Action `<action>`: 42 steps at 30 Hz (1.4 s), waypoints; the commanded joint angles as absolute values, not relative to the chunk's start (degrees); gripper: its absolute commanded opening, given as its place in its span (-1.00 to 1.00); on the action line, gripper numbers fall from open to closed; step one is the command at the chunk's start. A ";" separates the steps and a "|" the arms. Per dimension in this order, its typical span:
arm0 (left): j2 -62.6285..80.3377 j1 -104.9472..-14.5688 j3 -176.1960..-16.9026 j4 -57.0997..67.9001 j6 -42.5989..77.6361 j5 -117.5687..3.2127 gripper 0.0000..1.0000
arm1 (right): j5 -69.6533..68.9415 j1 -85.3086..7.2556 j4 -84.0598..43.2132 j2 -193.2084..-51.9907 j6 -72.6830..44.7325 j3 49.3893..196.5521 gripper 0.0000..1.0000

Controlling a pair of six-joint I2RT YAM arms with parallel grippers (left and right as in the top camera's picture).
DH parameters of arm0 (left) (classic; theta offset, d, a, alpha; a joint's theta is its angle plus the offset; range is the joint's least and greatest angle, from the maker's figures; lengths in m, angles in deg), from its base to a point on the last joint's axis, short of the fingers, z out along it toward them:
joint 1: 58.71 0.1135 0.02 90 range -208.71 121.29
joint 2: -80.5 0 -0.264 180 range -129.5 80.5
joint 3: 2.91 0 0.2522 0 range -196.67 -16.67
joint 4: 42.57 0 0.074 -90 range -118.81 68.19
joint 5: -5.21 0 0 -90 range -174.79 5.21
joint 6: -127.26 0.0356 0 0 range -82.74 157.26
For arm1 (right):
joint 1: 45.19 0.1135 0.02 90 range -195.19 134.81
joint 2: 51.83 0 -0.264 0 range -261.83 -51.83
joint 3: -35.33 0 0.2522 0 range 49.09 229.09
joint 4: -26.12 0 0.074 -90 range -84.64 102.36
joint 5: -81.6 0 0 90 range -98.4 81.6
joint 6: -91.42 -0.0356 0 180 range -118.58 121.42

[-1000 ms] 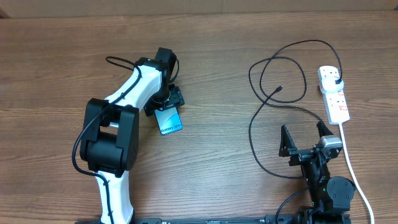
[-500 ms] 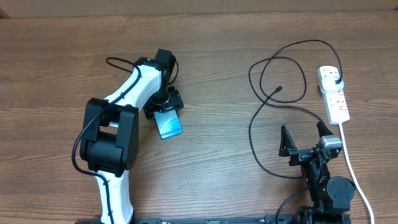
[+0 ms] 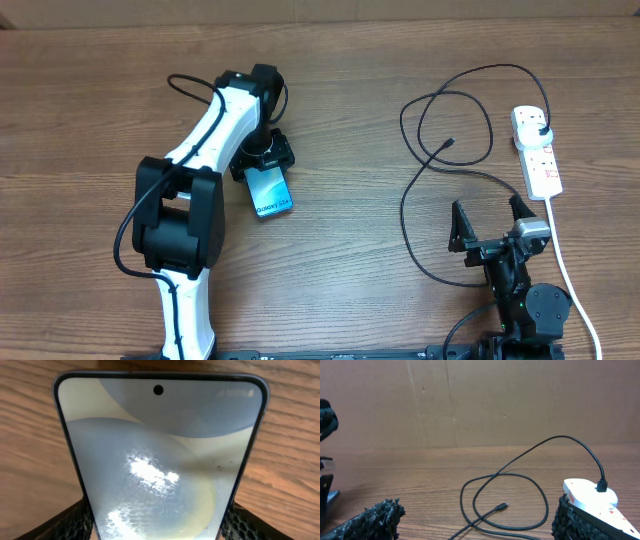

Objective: Plug charger to phone and switch on socket
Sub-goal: 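Lift the phone upright with the left gripper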

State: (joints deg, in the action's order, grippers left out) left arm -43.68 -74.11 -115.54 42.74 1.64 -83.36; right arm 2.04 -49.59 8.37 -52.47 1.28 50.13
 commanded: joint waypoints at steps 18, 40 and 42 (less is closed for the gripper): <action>-43.88 -74.11 -119.98 52.58 14.38 -56.52 0.31 | 1.69 -49.64 8.66 -52.32 1.52 49.54 1.00; -43.88 -74.09 -119.98 56.86 20.98 -29.11 0.32 | 1.69 -49.64 8.66 -52.32 1.52 49.54 1.00; -43.88 -74.09 -119.98 56.84 21.00 -27.91 0.32 | 1.69 -49.64 8.90 -52.32 1.52 49.54 0.99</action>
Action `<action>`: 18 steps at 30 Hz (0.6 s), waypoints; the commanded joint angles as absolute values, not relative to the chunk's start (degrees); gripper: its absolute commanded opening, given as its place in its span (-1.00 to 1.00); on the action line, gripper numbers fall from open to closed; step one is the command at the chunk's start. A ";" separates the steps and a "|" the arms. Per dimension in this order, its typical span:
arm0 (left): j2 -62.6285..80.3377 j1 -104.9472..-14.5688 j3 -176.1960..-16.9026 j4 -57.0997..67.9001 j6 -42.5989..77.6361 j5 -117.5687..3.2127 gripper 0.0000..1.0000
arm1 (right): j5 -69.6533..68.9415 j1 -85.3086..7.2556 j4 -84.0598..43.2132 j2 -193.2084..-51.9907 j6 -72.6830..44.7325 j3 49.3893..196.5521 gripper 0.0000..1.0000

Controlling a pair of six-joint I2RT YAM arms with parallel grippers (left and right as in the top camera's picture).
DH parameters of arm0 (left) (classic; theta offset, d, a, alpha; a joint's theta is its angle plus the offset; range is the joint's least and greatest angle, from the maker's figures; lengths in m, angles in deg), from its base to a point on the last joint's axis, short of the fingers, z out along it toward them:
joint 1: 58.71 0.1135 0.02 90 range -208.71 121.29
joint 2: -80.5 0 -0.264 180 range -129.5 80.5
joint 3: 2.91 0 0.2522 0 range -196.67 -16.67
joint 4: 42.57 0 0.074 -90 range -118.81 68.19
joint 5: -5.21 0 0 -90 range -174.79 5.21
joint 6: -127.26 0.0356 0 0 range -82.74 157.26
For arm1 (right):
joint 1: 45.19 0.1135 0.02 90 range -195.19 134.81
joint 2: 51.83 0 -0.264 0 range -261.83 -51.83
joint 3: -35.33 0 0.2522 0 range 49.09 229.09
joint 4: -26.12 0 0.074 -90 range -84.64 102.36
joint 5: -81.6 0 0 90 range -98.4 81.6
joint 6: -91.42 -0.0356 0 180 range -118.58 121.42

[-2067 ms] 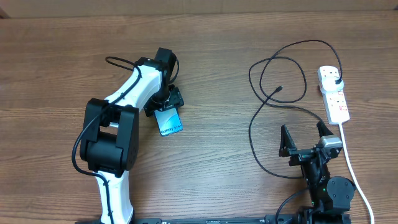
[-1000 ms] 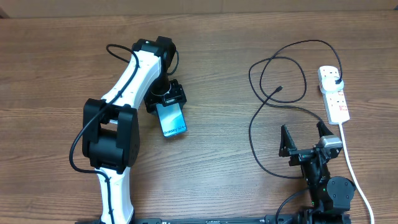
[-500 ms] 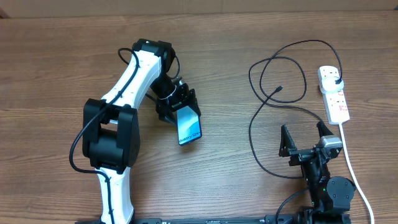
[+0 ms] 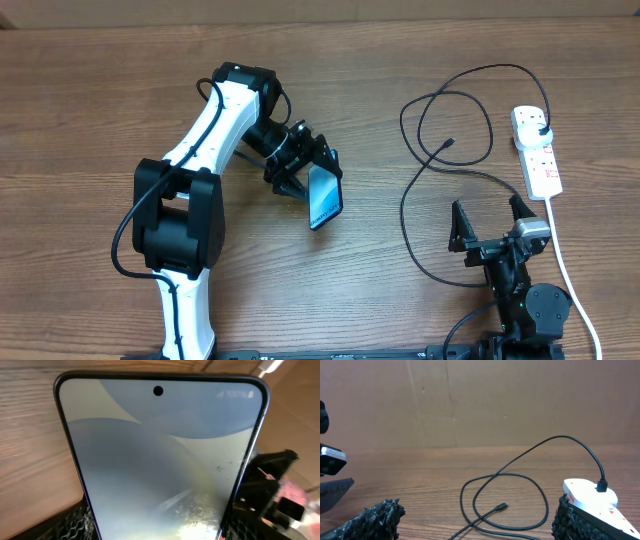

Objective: Plug charger to phone and switch on socket
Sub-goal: 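Lift the phone upright with the left gripper, then move the right gripper toward the phone held by the left gripper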

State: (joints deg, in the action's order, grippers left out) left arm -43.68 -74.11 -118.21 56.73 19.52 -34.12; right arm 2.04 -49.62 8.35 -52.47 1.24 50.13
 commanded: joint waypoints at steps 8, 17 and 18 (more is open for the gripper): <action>-43.88 -74.09 -119.98 56.27 20.98 -26.67 0.33 | 14.04 -49.64 9.33 -52.32 -20.14 49.54 1.00; -43.88 -74.09 -119.98 56.23 20.98 -26.67 0.34 | 26.41 -49.66 9.42 -52.32 -46.61 49.54 1.00; -43.88 -74.09 -119.98 56.18 20.98 -26.67 0.34 | 26.23 -49.66 9.86 -52.32 -46.85 49.56 1.00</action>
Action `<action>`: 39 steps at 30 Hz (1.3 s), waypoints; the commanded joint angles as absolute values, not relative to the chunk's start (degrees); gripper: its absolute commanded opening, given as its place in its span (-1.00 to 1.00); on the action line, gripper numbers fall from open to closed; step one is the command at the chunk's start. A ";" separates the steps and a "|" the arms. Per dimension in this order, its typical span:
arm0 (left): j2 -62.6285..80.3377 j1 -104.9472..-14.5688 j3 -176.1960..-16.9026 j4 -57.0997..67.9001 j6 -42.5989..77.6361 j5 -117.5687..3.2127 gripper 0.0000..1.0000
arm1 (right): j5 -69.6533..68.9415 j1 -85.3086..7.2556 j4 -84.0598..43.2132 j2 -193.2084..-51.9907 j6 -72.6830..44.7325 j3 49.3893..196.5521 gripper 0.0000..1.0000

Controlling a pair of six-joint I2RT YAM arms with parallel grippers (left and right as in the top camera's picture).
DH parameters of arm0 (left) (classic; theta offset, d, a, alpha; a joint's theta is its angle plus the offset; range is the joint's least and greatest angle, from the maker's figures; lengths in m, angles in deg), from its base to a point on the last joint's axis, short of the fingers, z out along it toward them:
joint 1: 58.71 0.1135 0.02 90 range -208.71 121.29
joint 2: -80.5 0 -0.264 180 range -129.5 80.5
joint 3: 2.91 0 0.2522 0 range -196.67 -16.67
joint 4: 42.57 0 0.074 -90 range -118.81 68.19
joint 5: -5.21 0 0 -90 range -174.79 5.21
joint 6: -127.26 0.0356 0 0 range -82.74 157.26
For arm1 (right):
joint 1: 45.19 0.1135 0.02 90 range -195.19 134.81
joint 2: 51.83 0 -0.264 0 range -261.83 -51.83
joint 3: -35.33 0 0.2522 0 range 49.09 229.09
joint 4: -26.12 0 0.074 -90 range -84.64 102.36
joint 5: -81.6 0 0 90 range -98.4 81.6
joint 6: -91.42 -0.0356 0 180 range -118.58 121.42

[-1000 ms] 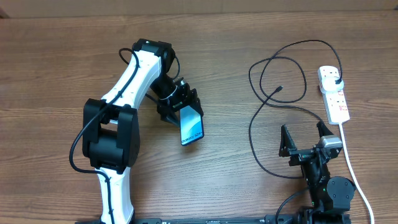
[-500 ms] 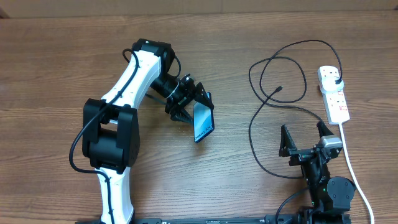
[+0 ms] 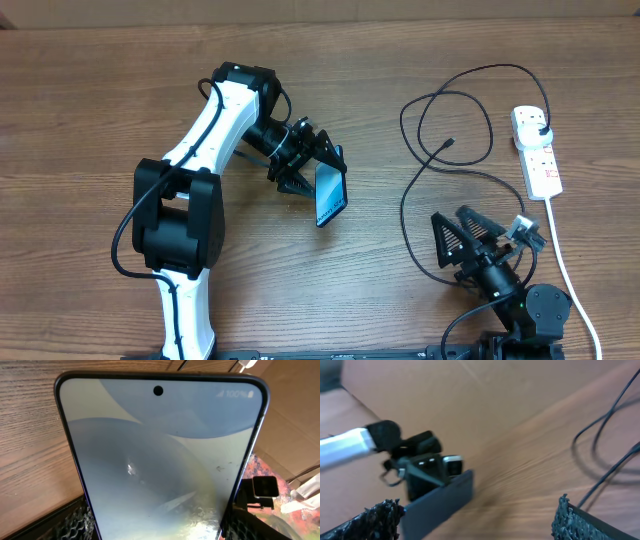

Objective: Plug charger to phone and switch on socket
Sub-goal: 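Move the right gripper toward the phone held by the left gripper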

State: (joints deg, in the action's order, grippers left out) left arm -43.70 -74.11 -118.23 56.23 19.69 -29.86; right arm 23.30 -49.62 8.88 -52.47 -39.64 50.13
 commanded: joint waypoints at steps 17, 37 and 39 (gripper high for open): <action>-43.88 -74.11 -119.98 56.16 21.00 -26.62 0.33 | 22.10 -49.64 -11.04 -58.81 -42.32 69.43 0.99; -43.88 -74.09 -119.98 54.74 20.98 -26.25 0.34 | 6.08 -26.08 -20.11 -85.93 -47.13 90.11 0.99; -43.88 -74.09 -119.98 54.74 20.98 -26.25 0.34 | -0.52 -19.28 -19.58 -86.85 -49.19 90.09 0.99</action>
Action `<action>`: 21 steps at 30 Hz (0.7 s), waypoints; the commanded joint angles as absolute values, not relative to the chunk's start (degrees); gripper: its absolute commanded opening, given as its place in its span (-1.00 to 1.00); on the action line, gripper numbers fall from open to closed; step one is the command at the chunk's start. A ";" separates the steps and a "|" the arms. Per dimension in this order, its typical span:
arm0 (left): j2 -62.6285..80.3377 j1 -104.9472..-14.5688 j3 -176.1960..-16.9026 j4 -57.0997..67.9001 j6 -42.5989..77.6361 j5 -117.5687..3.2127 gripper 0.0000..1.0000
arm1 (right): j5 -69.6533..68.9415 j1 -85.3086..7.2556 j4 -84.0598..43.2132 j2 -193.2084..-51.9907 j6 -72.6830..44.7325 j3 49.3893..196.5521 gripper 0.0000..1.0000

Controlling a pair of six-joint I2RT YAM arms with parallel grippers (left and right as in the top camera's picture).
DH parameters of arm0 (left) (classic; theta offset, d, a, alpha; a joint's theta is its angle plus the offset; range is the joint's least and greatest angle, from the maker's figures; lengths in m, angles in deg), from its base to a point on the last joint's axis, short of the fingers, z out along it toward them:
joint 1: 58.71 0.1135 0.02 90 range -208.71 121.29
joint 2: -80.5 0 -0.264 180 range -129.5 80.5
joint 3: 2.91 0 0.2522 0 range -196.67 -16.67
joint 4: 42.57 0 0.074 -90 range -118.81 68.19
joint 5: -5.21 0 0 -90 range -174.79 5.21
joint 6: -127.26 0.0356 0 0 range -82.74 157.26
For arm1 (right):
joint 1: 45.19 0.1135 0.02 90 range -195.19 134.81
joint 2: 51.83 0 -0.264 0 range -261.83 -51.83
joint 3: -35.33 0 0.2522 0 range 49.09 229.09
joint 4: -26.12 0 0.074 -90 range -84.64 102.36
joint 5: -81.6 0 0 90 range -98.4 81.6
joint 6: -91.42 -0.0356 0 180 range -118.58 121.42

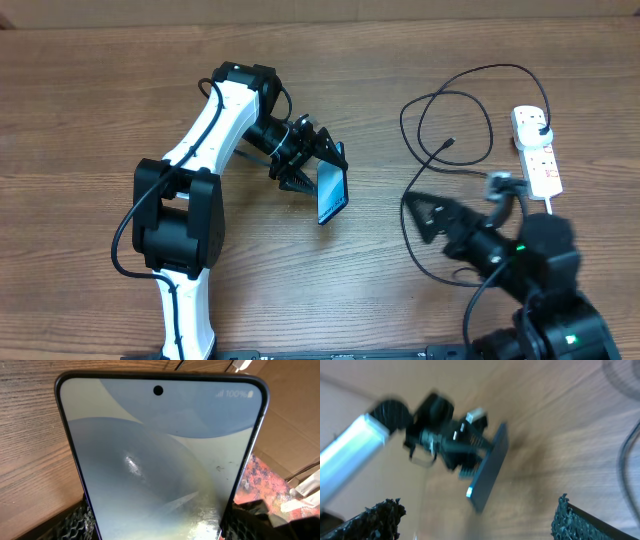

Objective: Plug charger to phone and switch on socket
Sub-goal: 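Move the right gripper toward the phone held by the left gripper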

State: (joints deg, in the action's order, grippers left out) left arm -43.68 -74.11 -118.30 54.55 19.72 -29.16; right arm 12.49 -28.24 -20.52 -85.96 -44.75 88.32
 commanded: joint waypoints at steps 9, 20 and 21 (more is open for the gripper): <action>-43.88 -74.09 -119.98 54.76 20.98 -26.25 0.33 | -37.68 10.12 -15.36 -96.40 -54.54 90.09 0.99; -43.88 -74.09 -119.98 54.76 20.98 -26.23 0.34 | -46.24 17.40 1.77 -114.87 -54.56 90.04 0.99; -43.88 -74.09 -119.98 54.76 21.00 -26.23 0.34 | -46.22 17.40 3.32 -116.53 -54.56 90.04 0.99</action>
